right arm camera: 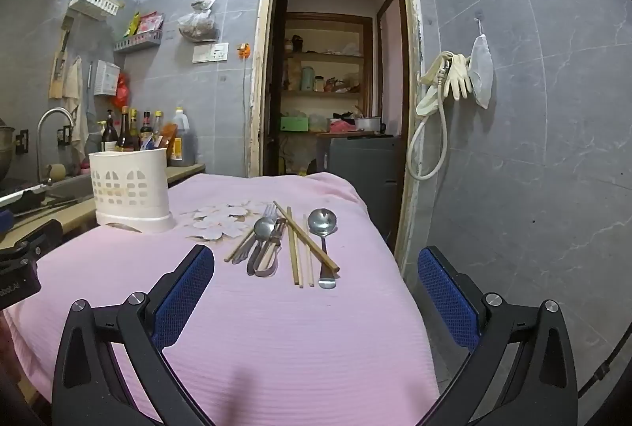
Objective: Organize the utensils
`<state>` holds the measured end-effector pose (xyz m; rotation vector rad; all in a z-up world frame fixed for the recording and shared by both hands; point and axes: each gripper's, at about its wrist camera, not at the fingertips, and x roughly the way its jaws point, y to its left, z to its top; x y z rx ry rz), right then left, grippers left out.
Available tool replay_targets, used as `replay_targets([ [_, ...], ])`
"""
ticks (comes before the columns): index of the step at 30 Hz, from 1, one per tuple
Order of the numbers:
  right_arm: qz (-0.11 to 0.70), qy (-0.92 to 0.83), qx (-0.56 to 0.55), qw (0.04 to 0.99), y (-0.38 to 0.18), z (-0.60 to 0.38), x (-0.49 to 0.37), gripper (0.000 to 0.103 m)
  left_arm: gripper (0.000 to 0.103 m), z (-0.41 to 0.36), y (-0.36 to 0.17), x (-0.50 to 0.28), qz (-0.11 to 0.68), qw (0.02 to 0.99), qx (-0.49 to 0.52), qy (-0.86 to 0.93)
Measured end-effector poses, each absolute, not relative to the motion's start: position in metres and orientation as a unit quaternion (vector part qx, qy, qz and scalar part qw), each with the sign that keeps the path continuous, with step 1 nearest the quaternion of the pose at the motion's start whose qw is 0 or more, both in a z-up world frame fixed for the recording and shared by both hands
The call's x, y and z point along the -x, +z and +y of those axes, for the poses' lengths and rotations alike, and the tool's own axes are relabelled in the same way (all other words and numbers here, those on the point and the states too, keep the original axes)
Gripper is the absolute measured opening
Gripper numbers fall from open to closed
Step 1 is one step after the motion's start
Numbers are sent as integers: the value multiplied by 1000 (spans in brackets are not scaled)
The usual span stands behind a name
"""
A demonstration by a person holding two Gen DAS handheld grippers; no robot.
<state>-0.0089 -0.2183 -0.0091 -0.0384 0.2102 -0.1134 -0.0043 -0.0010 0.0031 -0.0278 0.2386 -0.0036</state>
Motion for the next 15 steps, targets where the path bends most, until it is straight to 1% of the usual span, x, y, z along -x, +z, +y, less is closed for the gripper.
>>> replay_targets([
  [15, 106, -51, 19, 993, -12, -209, 6, 103, 101, -3, -2, 0, 124, 992, 9, -2],
])
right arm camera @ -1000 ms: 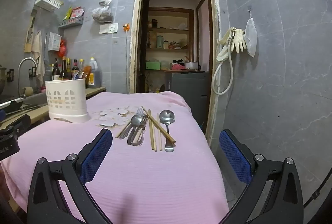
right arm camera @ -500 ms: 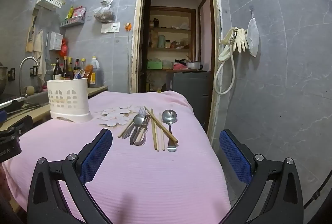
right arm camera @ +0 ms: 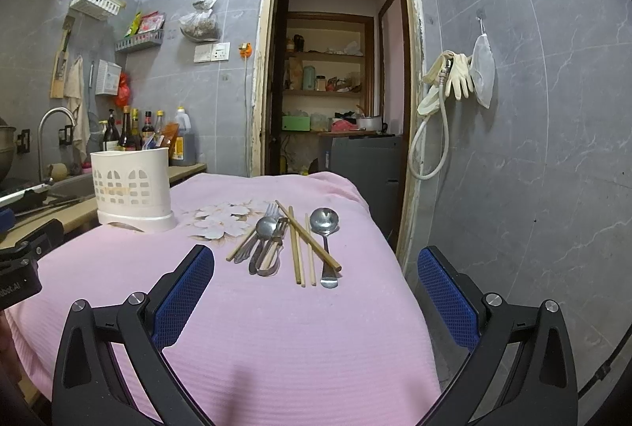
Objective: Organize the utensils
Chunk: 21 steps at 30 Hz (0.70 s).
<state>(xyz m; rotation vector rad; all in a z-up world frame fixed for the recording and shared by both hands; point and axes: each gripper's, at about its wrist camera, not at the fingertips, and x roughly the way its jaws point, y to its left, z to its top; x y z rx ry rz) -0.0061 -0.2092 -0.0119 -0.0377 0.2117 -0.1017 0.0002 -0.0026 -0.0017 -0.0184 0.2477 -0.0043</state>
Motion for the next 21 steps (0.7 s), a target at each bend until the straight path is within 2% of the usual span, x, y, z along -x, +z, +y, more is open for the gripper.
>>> replay_targets([
  [21, 109, -47, 21, 993, -15, -209, 5, 103, 101, -2, -2, 0, 124, 992, 10, -2],
])
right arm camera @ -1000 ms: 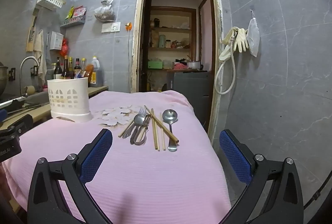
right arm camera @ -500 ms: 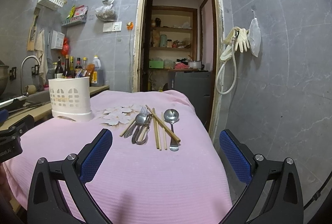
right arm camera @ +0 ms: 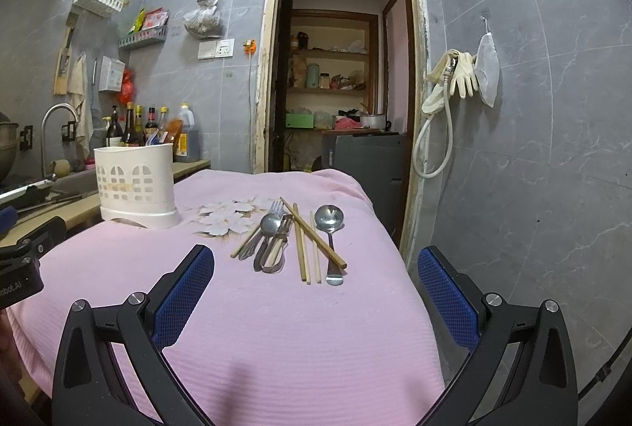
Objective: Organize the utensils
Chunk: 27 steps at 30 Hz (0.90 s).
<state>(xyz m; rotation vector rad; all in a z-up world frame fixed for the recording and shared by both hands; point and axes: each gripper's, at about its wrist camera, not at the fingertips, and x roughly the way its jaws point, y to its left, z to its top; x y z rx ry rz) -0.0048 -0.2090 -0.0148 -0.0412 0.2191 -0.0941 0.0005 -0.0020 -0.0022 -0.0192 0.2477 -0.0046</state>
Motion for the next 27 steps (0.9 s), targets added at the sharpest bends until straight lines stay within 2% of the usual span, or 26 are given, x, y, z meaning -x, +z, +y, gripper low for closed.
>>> replay_targets([
  [27, 113, -45, 24, 992, -17, -207, 5, 103, 101, -2, -5, -1, 125, 992, 10, -3],
])
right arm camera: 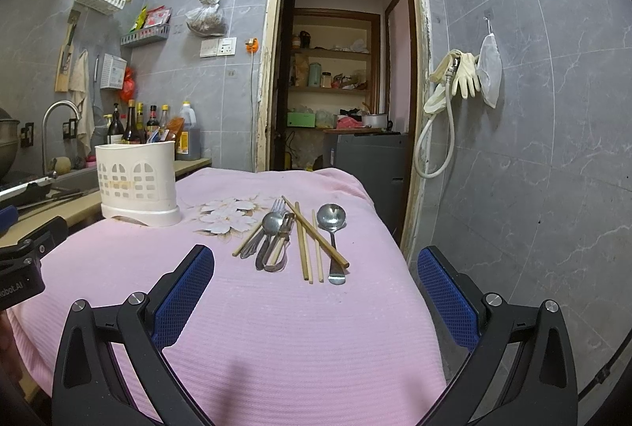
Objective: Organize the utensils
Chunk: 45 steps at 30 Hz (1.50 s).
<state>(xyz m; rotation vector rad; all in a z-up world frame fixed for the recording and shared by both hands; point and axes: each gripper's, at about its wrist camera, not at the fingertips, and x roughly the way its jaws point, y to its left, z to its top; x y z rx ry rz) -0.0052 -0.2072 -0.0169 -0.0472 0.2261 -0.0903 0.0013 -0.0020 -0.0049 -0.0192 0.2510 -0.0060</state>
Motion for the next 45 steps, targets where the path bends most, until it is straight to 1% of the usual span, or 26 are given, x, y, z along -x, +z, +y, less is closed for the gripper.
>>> replay_targets([
  [17, 116, -43, 25, 992, -18, -205, 1, 103, 101, -2, -12, -6, 125, 992, 6, -12],
  [20, 110, -38, 31, 993, -14, -206, -1, 103, 101, -3, -1, -11, 117, 993, 4, -29],
  [26, 63, -61, 72, 994, 8, -213, -9, 103, 101, -7, 29, -33, 94, 993, -4, -68],
  [29, 51, -52, 77, 994, 20, -223, -20, 103, 101, -9, 43, -57, 114, 988, 6, -108],
  [34, 67, -26, 86, 994, 35, -239, -49, 103, 101, -20, 57, -89, 135, 981, -7, -140],
  [38, 100, -12, 79, 992, 38, -258, -78, 103, 101, -40, 57, -123, 177, 970, -40, -162],
  [43, 140, 0, 72, 988, 37, -279, -114, 103, 101, -59, 50, -161, 223, 957, -54, -175],
  [45, 157, 4, 71, 985, 35, -285, -128, 103, 101, -69, 44, -180, 255, 947, -60, -188],
])
